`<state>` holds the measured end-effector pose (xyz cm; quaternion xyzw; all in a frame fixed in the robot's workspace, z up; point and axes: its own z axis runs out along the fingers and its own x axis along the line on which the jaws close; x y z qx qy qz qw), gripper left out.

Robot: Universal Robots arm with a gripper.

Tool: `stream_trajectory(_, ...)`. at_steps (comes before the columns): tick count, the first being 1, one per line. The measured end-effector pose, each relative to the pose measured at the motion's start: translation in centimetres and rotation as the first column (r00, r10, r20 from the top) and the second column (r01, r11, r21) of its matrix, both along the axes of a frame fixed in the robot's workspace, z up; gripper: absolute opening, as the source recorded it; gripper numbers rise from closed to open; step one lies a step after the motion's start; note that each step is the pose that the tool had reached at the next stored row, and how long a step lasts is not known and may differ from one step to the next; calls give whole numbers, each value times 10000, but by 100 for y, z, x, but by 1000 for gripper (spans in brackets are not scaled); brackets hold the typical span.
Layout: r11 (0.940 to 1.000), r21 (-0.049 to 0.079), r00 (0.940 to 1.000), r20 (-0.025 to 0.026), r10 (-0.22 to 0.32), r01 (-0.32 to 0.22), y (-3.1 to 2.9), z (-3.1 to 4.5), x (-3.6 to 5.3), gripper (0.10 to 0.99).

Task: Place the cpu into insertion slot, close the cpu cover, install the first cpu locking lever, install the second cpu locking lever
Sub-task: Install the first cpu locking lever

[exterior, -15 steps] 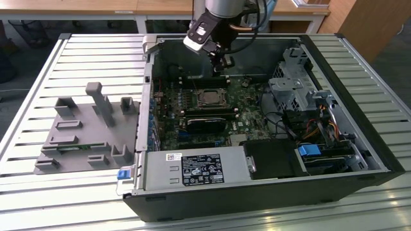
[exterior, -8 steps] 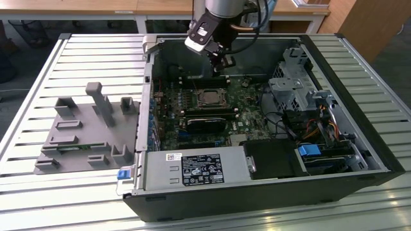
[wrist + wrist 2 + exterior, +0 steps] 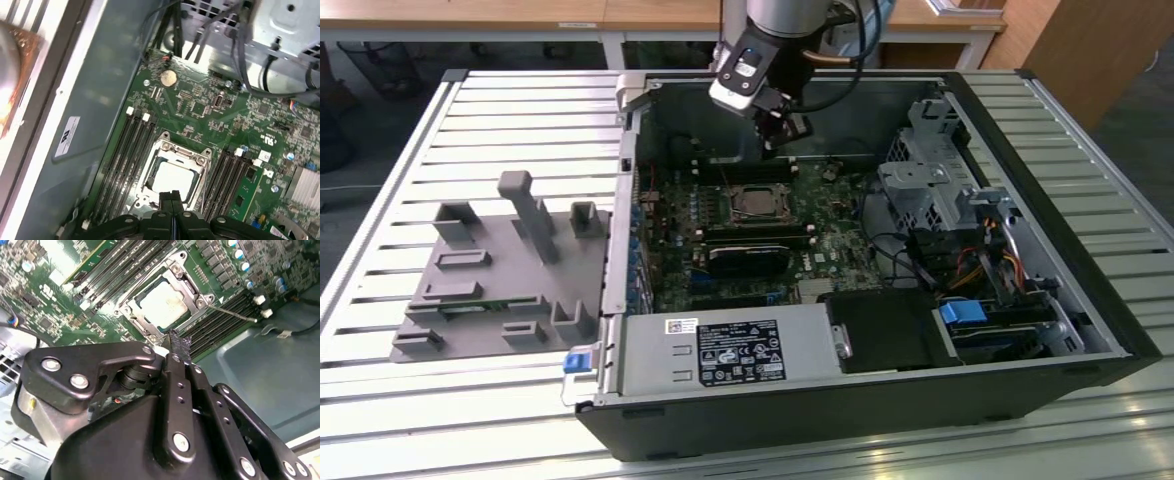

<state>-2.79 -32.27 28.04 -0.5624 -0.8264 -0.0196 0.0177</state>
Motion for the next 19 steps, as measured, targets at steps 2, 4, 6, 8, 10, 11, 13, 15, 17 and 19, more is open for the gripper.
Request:
stream_trajectory(2,9993,0,9993,0,371,-371,0,-1,0,118)
stream_trajectory(4,9974,0,9974,0,721,-721,0,-2,0,118)
stream_trajectory(6,9957,-1,9957,0,924,-924,0,-3,-1,118)
stream_trajectory(8,9940,1,9940,1,1090,-1090,0,-6,-1,118)
stream_trajectory(10,9914,1,9914,0,1311,-1311,0,-10,0,118)
stream_trajectory(11,9894,0,9894,0,1451,-1451,0,-11,0,118)
stream_trajectory(13,9846,0,9846,0,1751,-1751,0,-14,0,118)
stream_trajectory(15,9790,-1,9790,-1,2038,-2038,0,-16,-1,118)
stream_trajectory(17,9750,-1,9750,0,2223,-2223,0,-18,-8,118)
stream_trajectory(19,9711,-2,9711,-1,2386,-2386,0,-20,-15,118)
